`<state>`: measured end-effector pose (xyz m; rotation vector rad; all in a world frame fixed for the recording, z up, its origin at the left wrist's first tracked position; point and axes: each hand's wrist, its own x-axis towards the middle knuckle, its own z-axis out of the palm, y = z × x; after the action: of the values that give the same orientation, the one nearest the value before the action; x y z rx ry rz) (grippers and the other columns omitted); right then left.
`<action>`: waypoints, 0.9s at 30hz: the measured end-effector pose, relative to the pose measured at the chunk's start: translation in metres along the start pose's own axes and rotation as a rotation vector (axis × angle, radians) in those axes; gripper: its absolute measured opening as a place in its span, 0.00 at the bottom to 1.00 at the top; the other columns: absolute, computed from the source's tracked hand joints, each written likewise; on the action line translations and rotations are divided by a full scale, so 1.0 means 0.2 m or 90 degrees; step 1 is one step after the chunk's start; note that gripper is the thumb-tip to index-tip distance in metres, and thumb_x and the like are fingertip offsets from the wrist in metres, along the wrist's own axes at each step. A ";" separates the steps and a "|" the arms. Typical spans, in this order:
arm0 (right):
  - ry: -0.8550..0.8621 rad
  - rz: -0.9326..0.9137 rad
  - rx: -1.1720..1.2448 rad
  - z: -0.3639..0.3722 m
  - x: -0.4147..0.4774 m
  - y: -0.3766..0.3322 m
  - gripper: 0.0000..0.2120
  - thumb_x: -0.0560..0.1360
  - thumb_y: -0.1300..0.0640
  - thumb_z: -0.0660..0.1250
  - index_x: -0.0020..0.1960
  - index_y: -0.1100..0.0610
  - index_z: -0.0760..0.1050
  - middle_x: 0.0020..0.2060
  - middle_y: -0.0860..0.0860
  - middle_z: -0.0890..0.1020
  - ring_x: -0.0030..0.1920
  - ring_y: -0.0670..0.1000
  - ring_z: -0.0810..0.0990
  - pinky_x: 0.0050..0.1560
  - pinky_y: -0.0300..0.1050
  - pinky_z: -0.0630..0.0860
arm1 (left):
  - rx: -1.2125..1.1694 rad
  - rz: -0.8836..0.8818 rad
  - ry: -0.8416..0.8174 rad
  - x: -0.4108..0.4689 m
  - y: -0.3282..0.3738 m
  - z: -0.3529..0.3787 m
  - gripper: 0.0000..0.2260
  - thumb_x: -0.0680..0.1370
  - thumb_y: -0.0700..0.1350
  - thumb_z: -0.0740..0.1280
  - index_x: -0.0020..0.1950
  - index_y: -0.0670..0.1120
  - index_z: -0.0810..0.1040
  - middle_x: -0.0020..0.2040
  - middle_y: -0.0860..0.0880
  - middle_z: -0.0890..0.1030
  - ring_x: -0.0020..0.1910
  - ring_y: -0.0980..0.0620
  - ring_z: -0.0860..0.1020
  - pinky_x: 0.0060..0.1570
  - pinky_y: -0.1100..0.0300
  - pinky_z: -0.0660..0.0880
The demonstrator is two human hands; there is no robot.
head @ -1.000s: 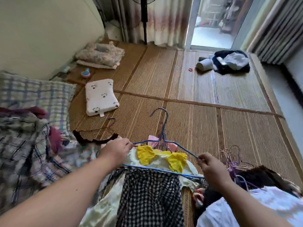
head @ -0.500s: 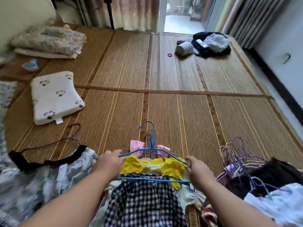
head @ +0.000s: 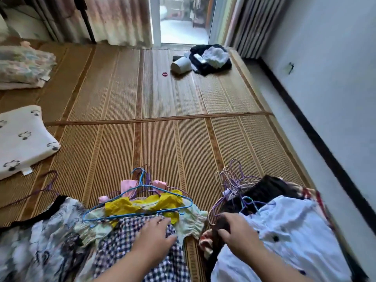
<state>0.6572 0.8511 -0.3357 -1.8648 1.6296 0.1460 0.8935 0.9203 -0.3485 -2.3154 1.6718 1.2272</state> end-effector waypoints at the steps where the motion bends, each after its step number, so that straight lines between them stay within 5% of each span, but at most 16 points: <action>1: 0.006 0.004 -0.004 -0.05 -0.03 0.08 0.22 0.73 0.46 0.64 0.67 0.45 0.68 0.62 0.47 0.72 0.63 0.48 0.71 0.62 0.47 0.69 | 0.011 0.022 -0.015 -0.01 0.11 0.04 0.27 0.78 0.60 0.58 0.75 0.55 0.59 0.76 0.51 0.58 0.75 0.50 0.57 0.72 0.51 0.59; 10: 0.016 0.101 -0.039 -0.40 0.00 0.90 0.26 0.75 0.46 0.64 0.71 0.46 0.63 0.67 0.49 0.68 0.67 0.52 0.68 0.64 0.53 0.68 | 0.098 0.131 -0.085 0.17 0.86 0.45 0.28 0.77 0.59 0.60 0.75 0.54 0.59 0.74 0.50 0.62 0.72 0.48 0.62 0.68 0.50 0.64; 16: -0.022 0.016 -0.175 -0.53 0.29 1.26 0.28 0.77 0.45 0.58 0.74 0.48 0.57 0.75 0.46 0.59 0.74 0.49 0.55 0.72 0.58 0.56 | 0.080 0.021 -0.086 0.37 1.06 0.74 0.33 0.76 0.59 0.61 0.77 0.53 0.53 0.74 0.48 0.60 0.72 0.47 0.62 0.68 0.51 0.64; 19: -0.060 -0.073 -0.223 -0.55 0.48 1.28 0.24 0.80 0.55 0.53 0.75 0.48 0.57 0.76 0.44 0.54 0.76 0.46 0.50 0.72 0.61 0.49 | 0.015 -0.067 -0.043 0.45 1.09 0.81 0.37 0.75 0.59 0.62 0.77 0.52 0.47 0.74 0.44 0.59 0.71 0.44 0.63 0.67 0.51 0.65; 23: -0.103 -0.103 -0.251 -0.52 0.64 1.23 0.27 0.77 0.64 0.53 0.74 0.49 0.57 0.74 0.47 0.61 0.75 0.49 0.53 0.72 0.63 0.46 | -0.049 -0.103 -0.026 0.51 1.07 0.83 0.41 0.73 0.57 0.65 0.78 0.49 0.45 0.74 0.44 0.59 0.71 0.48 0.63 0.67 0.55 0.64; 27: -0.126 -0.146 -0.362 -0.50 0.65 1.20 0.17 0.75 0.58 0.56 0.63 0.49 0.70 0.56 0.52 0.75 0.63 0.55 0.68 0.70 0.66 0.48 | -0.114 -0.116 -0.040 0.50 1.03 0.78 0.35 0.73 0.51 0.65 0.77 0.48 0.53 0.68 0.45 0.70 0.62 0.51 0.73 0.61 0.57 0.70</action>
<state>0.4321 0.6832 -0.4137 -2.3496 1.3100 0.7332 0.6485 0.8255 -0.4341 -2.4348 1.3471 1.4455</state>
